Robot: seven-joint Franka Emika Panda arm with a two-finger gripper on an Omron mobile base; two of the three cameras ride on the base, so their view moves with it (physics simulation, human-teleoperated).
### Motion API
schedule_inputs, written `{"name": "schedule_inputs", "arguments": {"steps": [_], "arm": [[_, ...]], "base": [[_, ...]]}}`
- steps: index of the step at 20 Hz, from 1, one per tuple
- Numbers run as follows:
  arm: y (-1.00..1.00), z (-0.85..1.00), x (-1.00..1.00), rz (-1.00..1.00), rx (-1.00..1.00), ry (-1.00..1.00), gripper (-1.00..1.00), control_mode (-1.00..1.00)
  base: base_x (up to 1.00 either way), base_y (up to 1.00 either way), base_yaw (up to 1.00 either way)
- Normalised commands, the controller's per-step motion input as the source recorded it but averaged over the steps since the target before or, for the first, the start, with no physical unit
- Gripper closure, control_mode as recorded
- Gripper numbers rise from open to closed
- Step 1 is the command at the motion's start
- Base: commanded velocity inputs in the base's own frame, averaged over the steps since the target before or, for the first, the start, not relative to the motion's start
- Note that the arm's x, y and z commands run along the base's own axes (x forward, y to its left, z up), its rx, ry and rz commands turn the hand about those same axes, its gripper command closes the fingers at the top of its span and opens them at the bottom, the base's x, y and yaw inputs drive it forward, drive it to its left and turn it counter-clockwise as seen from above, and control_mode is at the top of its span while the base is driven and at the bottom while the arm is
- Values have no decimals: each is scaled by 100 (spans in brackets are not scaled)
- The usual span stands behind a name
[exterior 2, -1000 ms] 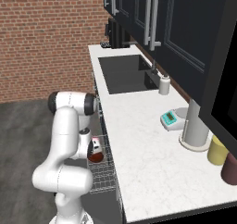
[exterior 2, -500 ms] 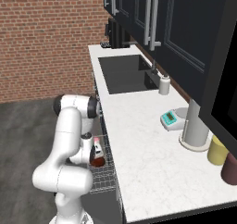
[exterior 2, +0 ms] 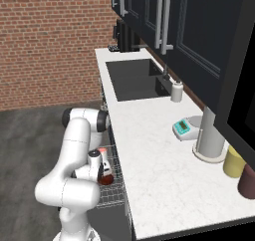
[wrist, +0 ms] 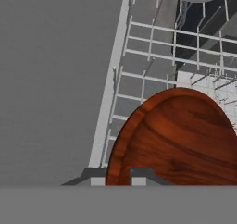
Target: Pick up the cup and bowl from the counter, place them in the dishwasher, and close the dishwasher door.
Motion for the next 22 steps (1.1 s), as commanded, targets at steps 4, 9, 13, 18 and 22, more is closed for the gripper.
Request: {"name": "schedule_inputs", "arguments": {"steps": [4, 9, 13, 18, 22], "arm": [[-1, -4, 0, 0, 0, 0, 100, -100], [-8, -1, 0, 0, 1, 0, 100, -100], [-16, -5, 4, 0, 0, 0, 100, -100], [-12, -16, 8, 0, 0, 0, 100, -100], [-2, -28, 1, 0, 0, 0, -100, -100]], "base": [[0, 0, 0], [0, 0, 0], [0, 0, 0], [0, 0, 0], [0, 0, 0]]}}
